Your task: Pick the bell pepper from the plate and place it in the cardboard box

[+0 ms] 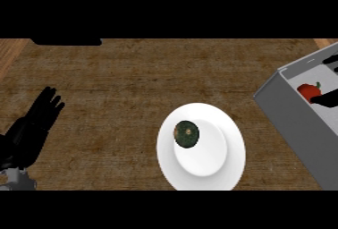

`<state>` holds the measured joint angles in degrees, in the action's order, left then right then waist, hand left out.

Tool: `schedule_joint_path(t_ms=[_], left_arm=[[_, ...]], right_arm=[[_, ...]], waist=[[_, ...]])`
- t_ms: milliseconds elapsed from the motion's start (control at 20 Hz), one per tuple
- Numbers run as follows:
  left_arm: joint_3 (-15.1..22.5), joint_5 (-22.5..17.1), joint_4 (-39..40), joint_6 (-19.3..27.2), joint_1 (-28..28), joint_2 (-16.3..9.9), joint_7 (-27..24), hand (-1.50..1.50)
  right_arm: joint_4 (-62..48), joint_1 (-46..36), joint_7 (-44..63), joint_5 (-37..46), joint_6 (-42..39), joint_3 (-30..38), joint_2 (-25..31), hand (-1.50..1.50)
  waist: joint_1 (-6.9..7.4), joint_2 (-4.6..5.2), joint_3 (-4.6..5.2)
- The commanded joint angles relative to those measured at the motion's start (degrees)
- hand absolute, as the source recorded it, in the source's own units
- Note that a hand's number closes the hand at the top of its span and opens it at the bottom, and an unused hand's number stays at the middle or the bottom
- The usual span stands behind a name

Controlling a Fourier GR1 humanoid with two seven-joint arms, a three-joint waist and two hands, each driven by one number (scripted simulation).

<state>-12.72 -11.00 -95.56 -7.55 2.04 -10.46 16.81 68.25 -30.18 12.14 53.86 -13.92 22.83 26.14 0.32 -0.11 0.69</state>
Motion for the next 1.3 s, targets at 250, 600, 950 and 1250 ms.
schedule_joint_path(t_ms=[250, 600, 950, 1250], left_arm=[[-0.17, -0.12, -2.67, 1.22, -0.12, -0.01, 2.51, 0.0], [-3.95, -2.69, 0.64, -1.88, -0.65, -2.65, -0.44, 0.0], [-0.62, -0.21, -1.15, -0.74, -2.62, 0.64, -1.4, 0.0], [0.31, 1.51, -0.85, 0.94, -1.84, 1.43, -0.63, 0.0]], right_arm=[[4.55, -0.04, -4.74, -14.38, 11.21, 13.26, -5.34, -1.5], [9.55, 3.26, -3.75, -26.3, 8.48, 21.76, -4.75, -1.5], [7.95, 9.63, -5.86, -37.46, 1.72, 30.81, 3.27, -1.5], [-1.61, 12.43, -11.52, -43.18, -4.25, 32.82, 13.61, -1.5]], waist=[[-0.83, -0.27, -0.85], [-1.0, -0.15, -0.67], [-0.77, -0.04, -0.69], [-0.3, 0.09, -0.71]])
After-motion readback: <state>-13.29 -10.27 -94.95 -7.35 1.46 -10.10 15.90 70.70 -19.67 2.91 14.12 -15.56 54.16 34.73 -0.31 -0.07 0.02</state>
